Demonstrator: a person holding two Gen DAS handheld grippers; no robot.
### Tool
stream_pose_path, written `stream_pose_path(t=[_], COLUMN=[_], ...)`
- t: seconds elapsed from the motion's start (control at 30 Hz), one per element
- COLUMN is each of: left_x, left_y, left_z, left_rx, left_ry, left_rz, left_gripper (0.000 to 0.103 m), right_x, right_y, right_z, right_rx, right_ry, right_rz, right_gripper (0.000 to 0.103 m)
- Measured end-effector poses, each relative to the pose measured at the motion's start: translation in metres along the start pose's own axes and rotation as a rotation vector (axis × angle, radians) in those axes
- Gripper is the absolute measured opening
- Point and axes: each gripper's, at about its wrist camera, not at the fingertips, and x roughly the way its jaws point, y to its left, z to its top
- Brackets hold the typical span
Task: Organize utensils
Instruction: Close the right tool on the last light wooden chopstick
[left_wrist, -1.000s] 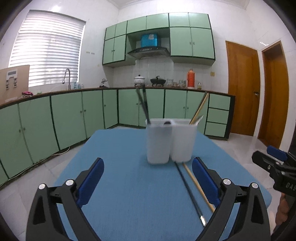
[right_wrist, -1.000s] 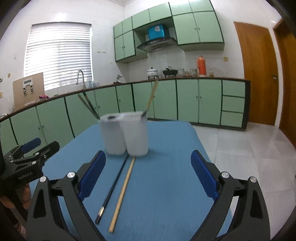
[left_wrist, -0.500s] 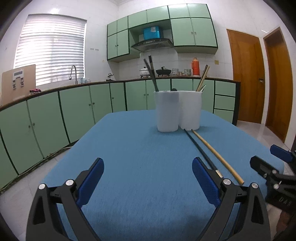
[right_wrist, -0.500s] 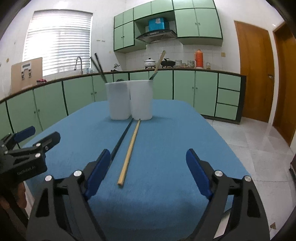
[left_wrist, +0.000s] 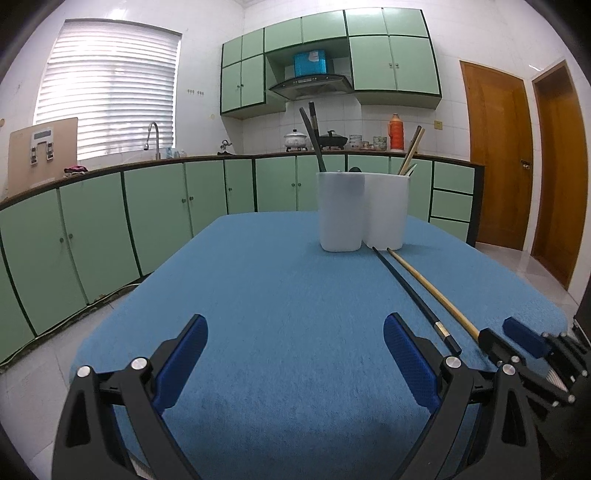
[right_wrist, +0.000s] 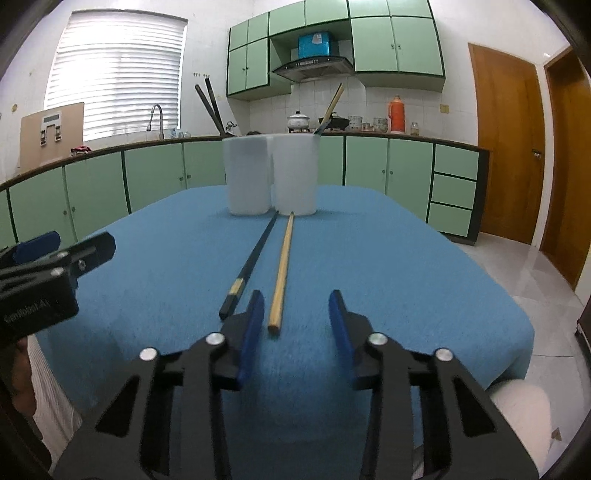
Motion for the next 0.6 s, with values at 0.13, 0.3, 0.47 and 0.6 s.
stream_pose_path(t=[0.13,0.3,0.47,0.6], left_x=[0.002,0.004,0.003,0.003], left_y=[0.000,0.000,-0.001,-0.002], left_z=[-0.001,-0.002,-0.002,-0.003], left_rx=[-0.002,-0.009,-0.016,-0.017], left_ry=[0.004,0.010,0.011,0.011], left_rz=[-0.002,-0.006,-0.009,-0.009], left_gripper=[0.094,0.094,0.094,0.094], right_x=[0.003,0.004,0.007,0.007], right_y=[0.005,0.013,0.015,0.017], right_z=[-0.002,-0.005,-0.005,-0.003], right_rx=[0.006,-0.015,-0.006,-0.017], right_ry=[0.002,-0.020,-0.032,-0.038], right_rz=[-0.001,-0.031,-0.035,-0.043], right_gripper=[0.022,0.014,0.006,0.006])
